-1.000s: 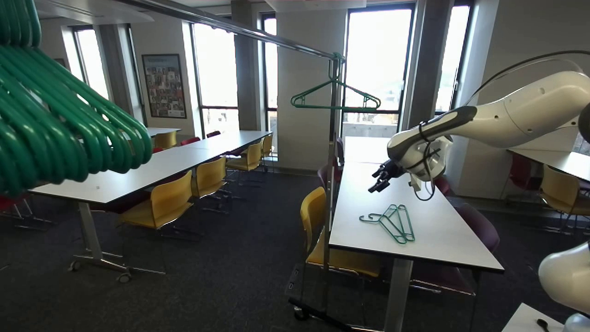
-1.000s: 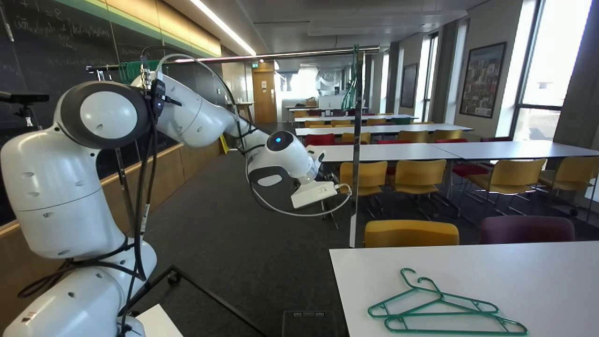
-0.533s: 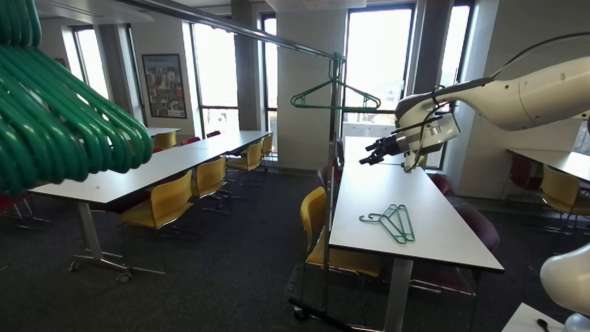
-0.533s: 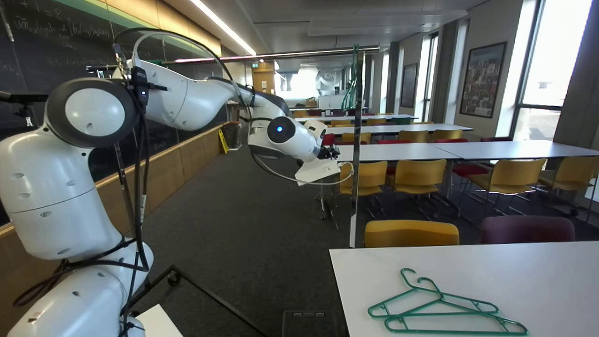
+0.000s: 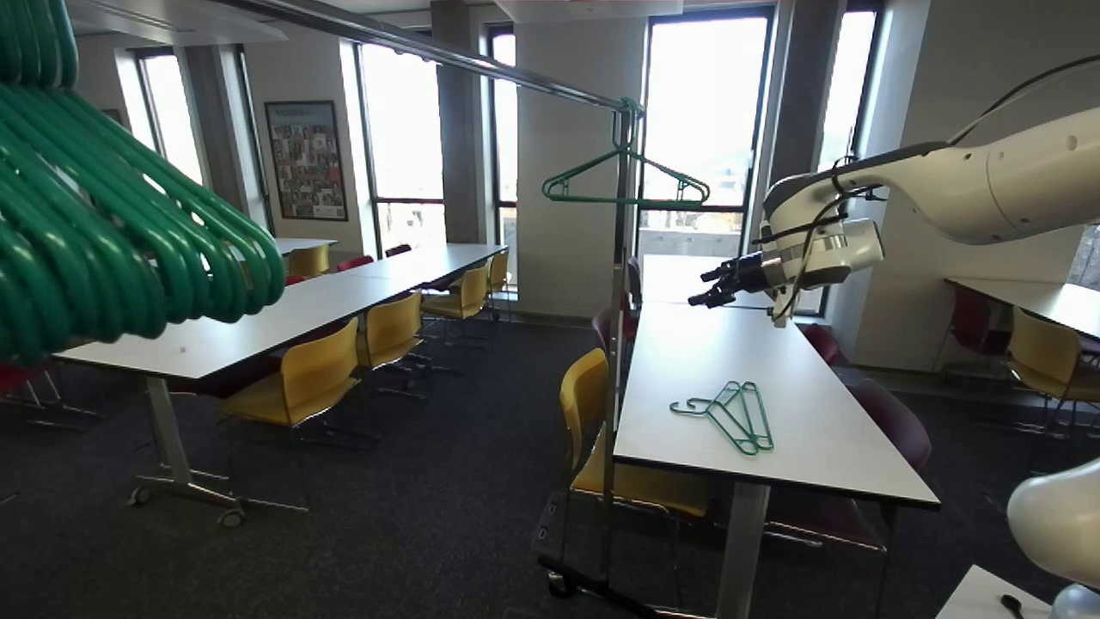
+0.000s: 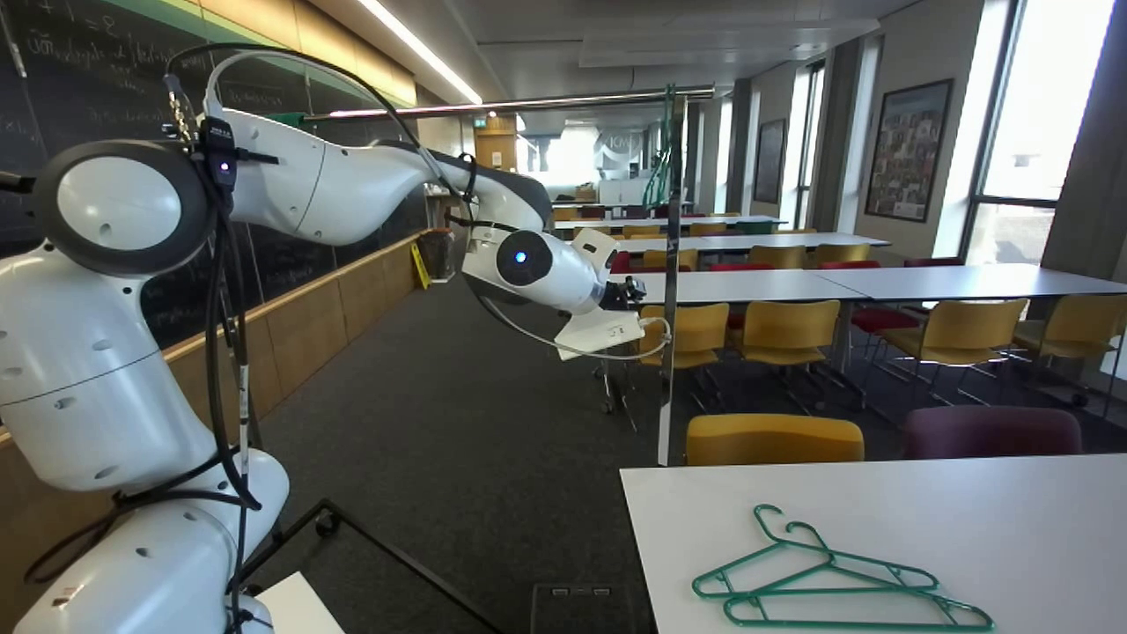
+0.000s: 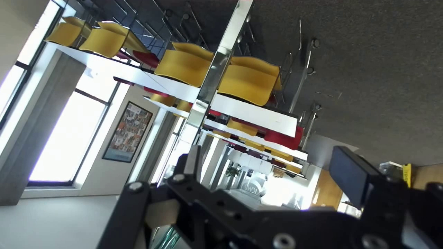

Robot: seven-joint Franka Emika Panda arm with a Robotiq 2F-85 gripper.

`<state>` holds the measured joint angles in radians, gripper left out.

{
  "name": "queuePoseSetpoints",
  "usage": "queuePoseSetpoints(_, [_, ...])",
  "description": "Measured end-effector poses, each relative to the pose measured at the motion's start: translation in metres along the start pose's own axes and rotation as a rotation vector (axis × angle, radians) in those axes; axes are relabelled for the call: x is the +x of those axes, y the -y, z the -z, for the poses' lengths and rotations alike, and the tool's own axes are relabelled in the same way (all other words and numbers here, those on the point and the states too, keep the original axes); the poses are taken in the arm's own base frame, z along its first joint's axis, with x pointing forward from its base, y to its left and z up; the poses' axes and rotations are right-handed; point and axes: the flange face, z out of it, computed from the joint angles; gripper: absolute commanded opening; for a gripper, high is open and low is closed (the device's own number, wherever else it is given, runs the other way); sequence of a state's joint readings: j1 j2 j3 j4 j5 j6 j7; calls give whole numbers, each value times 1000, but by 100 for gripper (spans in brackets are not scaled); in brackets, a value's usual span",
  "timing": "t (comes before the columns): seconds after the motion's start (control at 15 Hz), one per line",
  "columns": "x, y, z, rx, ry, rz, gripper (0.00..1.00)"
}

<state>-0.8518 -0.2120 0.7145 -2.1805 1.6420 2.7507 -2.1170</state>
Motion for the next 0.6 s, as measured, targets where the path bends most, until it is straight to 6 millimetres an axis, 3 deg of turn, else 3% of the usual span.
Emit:
queuePoseSetpoints(0.27, [2, 1, -2, 15, -25, -15, 100])
queuePoseSetpoints(0.6, [20, -3, -1, 64, -216, -138, 100])
